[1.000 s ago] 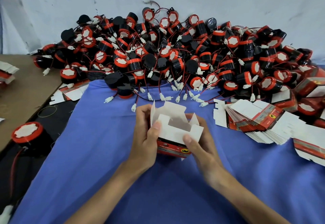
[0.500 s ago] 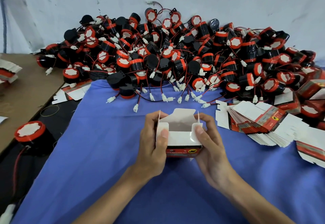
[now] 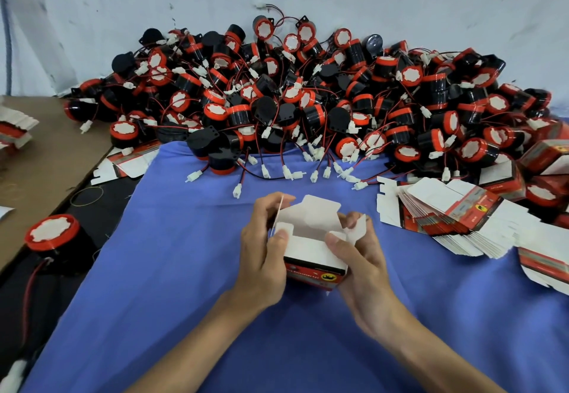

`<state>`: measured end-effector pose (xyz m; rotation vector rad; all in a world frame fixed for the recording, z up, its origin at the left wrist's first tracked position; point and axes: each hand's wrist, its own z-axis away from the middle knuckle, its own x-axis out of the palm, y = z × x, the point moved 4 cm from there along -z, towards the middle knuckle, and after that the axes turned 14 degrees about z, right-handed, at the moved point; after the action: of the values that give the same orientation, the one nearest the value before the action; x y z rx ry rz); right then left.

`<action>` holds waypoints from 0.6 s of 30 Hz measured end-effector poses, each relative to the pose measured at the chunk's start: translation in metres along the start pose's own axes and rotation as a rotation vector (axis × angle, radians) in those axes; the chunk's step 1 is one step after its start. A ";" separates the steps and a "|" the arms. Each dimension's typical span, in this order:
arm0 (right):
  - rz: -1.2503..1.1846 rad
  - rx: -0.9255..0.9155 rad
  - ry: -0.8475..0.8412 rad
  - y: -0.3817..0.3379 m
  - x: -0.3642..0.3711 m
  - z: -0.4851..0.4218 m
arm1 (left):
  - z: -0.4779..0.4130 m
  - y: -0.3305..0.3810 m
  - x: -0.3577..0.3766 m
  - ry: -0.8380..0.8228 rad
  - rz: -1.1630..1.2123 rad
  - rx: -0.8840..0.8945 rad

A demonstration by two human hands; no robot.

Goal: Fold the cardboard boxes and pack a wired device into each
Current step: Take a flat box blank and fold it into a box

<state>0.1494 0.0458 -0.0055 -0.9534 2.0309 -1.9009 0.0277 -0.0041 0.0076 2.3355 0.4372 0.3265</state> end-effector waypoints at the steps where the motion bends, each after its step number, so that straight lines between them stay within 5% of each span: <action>1: 0.039 -0.023 0.017 -0.001 -0.001 -0.001 | 0.000 0.001 0.001 -0.012 -0.032 0.019; 11: 0.383 -0.242 0.185 -0.006 -0.005 0.001 | 0.000 0.002 0.006 -0.070 -0.177 0.151; 18: 0.473 -0.358 0.018 -0.005 -0.003 0.006 | 0.001 0.005 0.009 -0.012 0.007 0.023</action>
<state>0.1571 0.0424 -0.0021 -0.4524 2.3890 -1.3353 0.0369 -0.0042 0.0114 2.3608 0.4284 0.3119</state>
